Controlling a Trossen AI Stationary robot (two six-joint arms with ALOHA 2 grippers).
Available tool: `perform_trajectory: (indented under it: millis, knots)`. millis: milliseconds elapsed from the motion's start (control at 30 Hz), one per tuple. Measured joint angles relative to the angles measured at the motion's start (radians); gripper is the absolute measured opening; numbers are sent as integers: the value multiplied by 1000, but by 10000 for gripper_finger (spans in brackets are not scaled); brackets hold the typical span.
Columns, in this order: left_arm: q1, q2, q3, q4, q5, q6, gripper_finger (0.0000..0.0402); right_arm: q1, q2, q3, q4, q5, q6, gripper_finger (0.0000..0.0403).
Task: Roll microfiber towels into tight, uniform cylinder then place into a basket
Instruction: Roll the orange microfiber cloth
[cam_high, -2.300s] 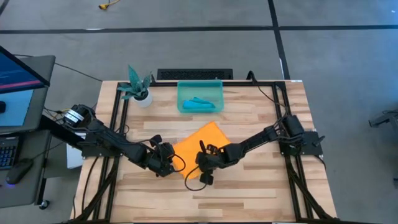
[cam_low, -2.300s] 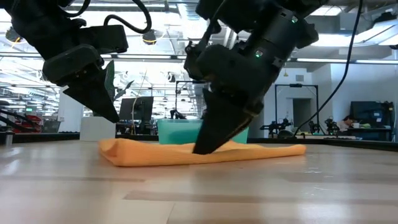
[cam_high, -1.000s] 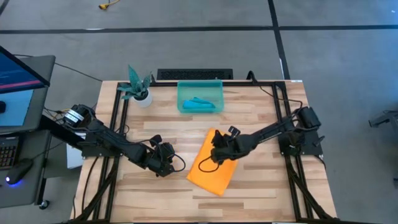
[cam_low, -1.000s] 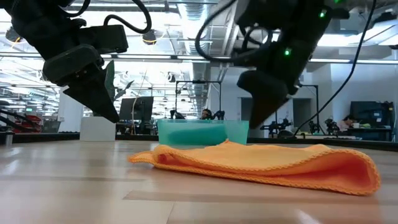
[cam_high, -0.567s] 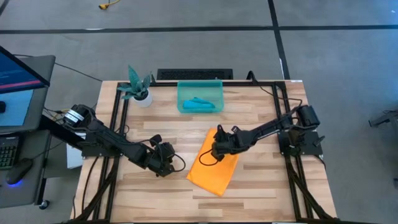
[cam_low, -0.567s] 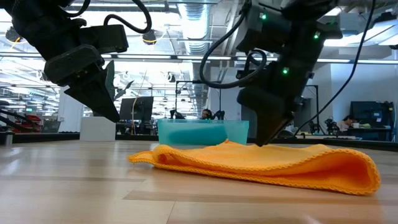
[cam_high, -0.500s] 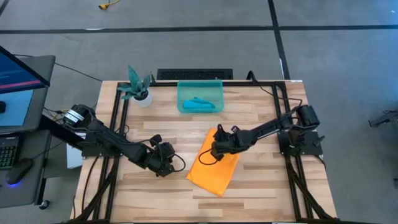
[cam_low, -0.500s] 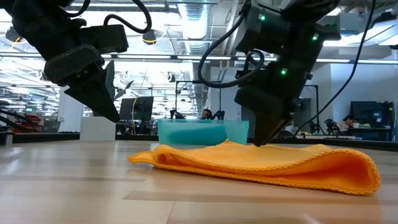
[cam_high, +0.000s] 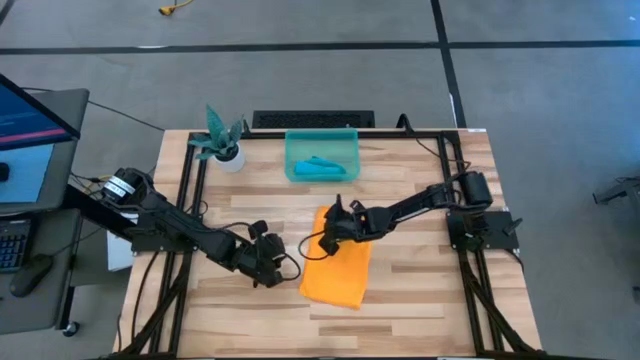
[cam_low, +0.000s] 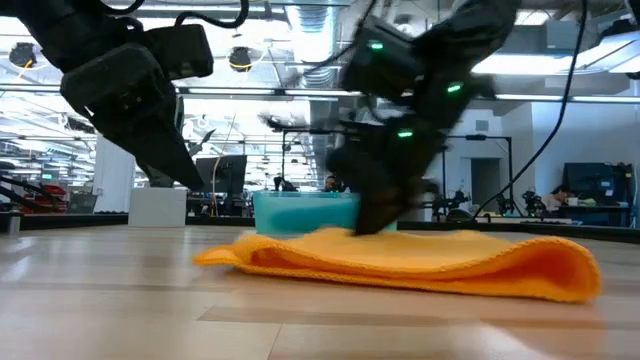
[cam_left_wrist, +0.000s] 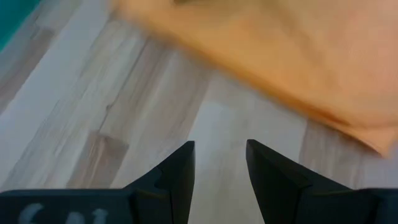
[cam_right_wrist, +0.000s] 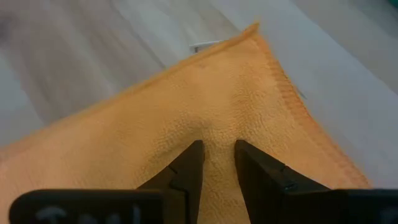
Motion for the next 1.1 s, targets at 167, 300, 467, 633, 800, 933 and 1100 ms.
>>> perform_trajectory:
  millis: [167, 300, 467, 633, 800, 933, 1100]
  knots:
    - [0, 16, -2, 84, -6, 81, 137, 14, 19, 62, 84, -48, -102, 120]
    - [0, 69, -3, 174, -21, 144, 137, 34, -8, 93, 59, -63, -135, 120]
    - [2, 154, -1, 341, -92, 275, 137, 61, -35, 96, 35, 3, -154, 120]
    - [26, 222, 0, 519, -143, 380, 137, 71, -90, 96, -84, 34, -163, 120]
    - [77, 286, 1, 633, -67, 400, 137, 103, -146, 94, -245, 91, -155, 120]
    - [111, 344, 3, 668, 26, 396, 137, 143, -192, 95, -346, 143, -125, 120]
    - [123, 373, 5, 661, 52, 371, 137, 193, -258, 95, -488, 229, -46, 120]
